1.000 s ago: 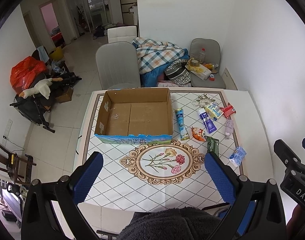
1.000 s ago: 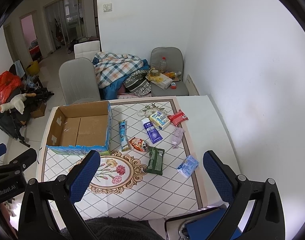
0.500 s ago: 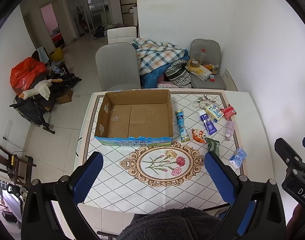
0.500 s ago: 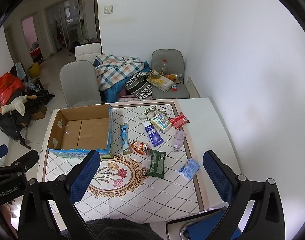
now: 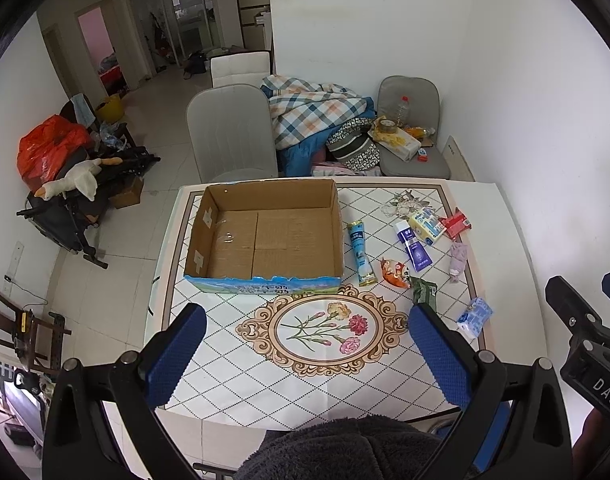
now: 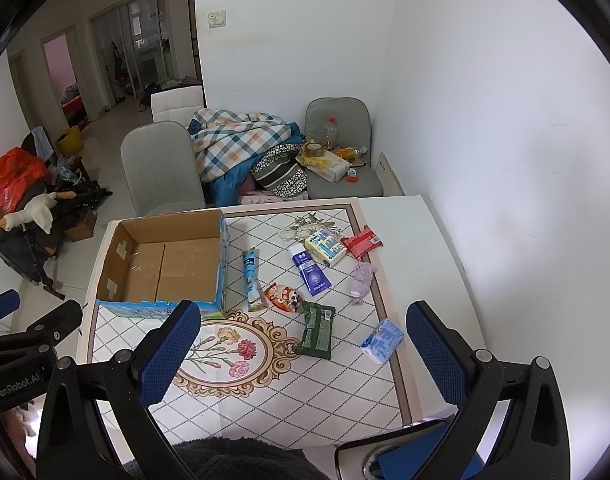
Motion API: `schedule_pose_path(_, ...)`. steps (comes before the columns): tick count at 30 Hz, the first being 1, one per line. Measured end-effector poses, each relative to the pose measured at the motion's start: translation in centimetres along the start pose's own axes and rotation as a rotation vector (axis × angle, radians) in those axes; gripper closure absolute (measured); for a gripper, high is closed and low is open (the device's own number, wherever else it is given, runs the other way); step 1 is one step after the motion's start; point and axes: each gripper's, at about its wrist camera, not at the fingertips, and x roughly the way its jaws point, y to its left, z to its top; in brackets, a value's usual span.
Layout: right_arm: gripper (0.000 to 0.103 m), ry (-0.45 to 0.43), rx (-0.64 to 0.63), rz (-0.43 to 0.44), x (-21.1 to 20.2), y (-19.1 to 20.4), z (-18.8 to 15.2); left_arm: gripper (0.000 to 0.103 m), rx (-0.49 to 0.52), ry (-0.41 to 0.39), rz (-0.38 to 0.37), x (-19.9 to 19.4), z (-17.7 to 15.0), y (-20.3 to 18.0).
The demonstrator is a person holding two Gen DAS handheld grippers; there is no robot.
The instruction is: Organize soft objects
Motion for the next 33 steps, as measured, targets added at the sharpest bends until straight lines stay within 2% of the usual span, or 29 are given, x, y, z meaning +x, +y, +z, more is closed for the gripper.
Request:
schedule_pose_path(4, 0.000, 0.024, 0.026, 0.003, 1.5, -0.8, 0.2, 0.000, 0.001, 0.023, -0.030, 2.6, 1.7, -1.1)
schedule_pose_path(7, 0.000, 0.081, 0.066, 0.008, 5.2, -2.5, 0.8, 0.000, 0.001, 0.060, -0.065, 6.3, 3.6, -2.5)
schedule_pose_path(9, 0.000, 0.120, 0.075, 0.011, 8.1, -3.7, 1.0, 0.000, 0.003, 0.079, -0.053, 9.3, 4.5, -3.7)
schedule_pose_path(11, 0.000, 0.175, 0.087, -0.020, 12.4, -5.4, 1.0, 0.000, 0.014, 0.131, -0.060, 13.2, 5.4, -5.1)
schedule_pose_path(13, 0.000, 0.231, 0.101, -0.019, 16.4, -6.8, 0.6, 0.000, 0.018, 0.240, -0.089, 18.1, 5.9, -6.8)
schedule_pose_path(16, 0.000, 0.374, 0.137, 0.001, 24.4, -8.6, -1.2, 0.000, 0.025, 0.365, -0.094, 24.3, 5.5, -8.9)
schedule_pose_path(19, 0.000, 0.535, 0.176, 0.038, 33.7, -9.5, -4.5, 0.000, 0.055, 0.466, -0.080, 29.5, 4.6, -11.1)
schedule_pose_path(21, 0.001, 0.620, 0.207, 0.073, 38.7, -9.4, -6.5, 0.000, 0.083, 0.509, -0.068, 31.8, 4.2, -12.3)
schedule_pose_path(23, 0.006, 0.684, 0.224, 0.091, 42.8, -9.1, -8.4, 0.000, 0.121, 0.538, -0.028, 34.3, 4.0, -13.5)
schedule_pose_path(25, 0.009, 0.732, 0.253, 0.130, 45.4, -8.3, -9.6, 0.000, 0.135, 0.557, -0.012, 36.0, 3.9, -14.0)
schedule_pose_path(28, 0.009, 0.763, 0.264, 0.140, 48.1, -7.4, -11.0, 0.000, 0.119, 0.590, 0.003, 38.4, 4.3, -14.2)
schedule_pose_path(30, 0.018, 0.789, 0.286, 0.149, 49.5, -7.1, -11.9, 0.000, 0.091, 0.617, -0.006, 39.7, 4.6, -14.3)
schedule_pose_path(32, 0.048, 0.834, 0.300, 0.152, 50.4, -7.2, -12.9, 0.000, 0.073, 0.638, -0.021, 40.6, 5.0, -14.6)
schedule_pose_path(33, 0.049, 0.837, 0.308, 0.151, 50.5, -7.4, -13.1, 0.000, 0.067, 0.643, -0.032, 40.9, 5.3, -14.9)
